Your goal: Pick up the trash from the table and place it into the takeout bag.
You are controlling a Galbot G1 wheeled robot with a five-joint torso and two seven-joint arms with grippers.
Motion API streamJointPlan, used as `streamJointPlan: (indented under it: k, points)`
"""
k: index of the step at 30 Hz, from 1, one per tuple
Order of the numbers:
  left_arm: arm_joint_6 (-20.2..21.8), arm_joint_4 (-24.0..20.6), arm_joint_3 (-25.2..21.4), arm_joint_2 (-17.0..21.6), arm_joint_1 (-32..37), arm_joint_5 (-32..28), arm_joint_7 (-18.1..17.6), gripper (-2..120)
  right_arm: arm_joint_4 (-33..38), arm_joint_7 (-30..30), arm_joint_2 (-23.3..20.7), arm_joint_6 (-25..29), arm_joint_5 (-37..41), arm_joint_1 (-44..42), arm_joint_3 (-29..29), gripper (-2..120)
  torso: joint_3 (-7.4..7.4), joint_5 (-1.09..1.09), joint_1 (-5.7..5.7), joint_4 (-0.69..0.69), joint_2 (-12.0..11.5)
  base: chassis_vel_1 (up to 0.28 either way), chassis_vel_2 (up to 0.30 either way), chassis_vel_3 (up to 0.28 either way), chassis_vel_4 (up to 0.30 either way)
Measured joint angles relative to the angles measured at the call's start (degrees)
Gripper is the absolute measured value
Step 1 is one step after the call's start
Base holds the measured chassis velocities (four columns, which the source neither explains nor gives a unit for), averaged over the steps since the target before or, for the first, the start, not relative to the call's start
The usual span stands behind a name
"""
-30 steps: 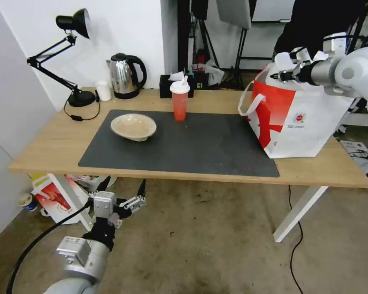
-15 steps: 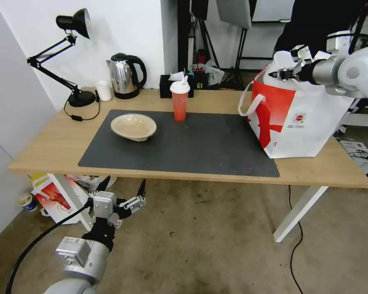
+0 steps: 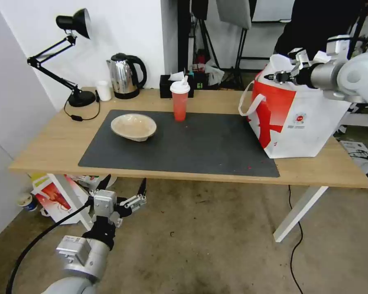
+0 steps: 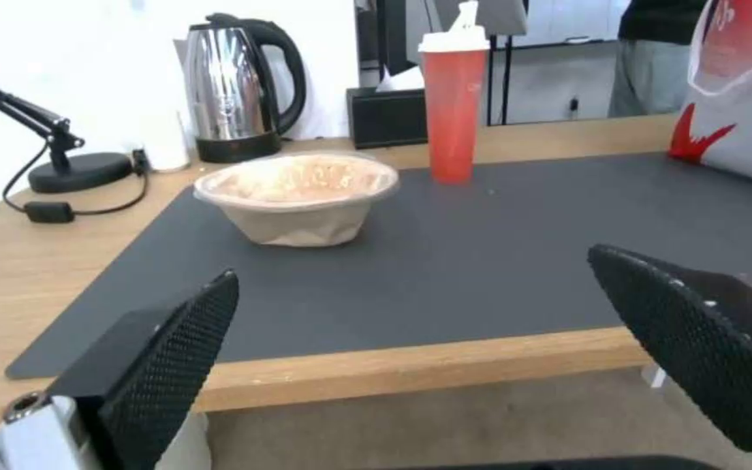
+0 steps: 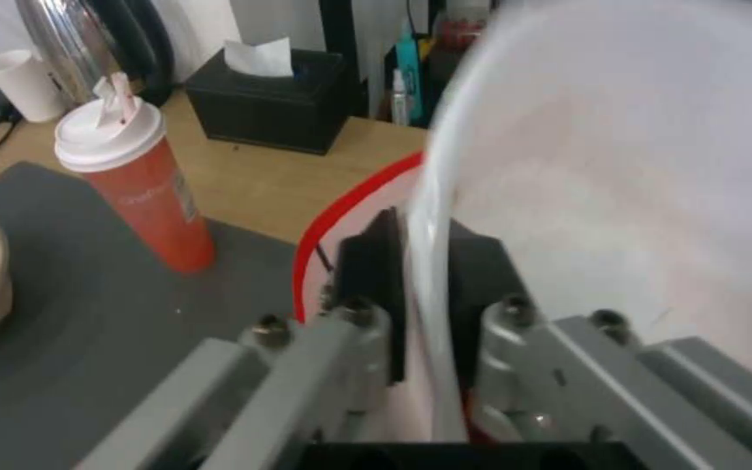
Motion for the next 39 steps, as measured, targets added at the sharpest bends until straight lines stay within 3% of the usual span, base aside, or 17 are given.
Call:
streamJointPlan:
  k: [25, 31, 39]
  points:
    - [-0.3, -0.9, -0.1, -0.2, 1.1, 0.3, 0.0, 100, 2.3, 0.5, -1.8, 0.0, -1.2, 1.0, 0.1, 100, 0.0, 0.0, 0.0, 0.01, 0.0, 0.0, 0.0, 0.0, 0.0]
    - [-0.4, -1.1, -0.1, -0.2, 1.3, 0.3, 0.0, 100, 7.8, 0.7, -2.8, 1.8, 0.5, -1.6, 6.6, 100, 0.0, -0.01, 0.0, 0.0, 0.0, 0.0, 0.0, 0.0, 0.0]
    - [-0.4, -1.3, -0.3, -0.2, 1.3, 0.3, 0.0, 100, 18.9, 2.4, -4.0, 12.4, -0.2, -10.0, 18.2, 100, 0.0, -0.02, 0.0, 0.0, 0.0, 0.0, 0.0, 0.0, 0.0]
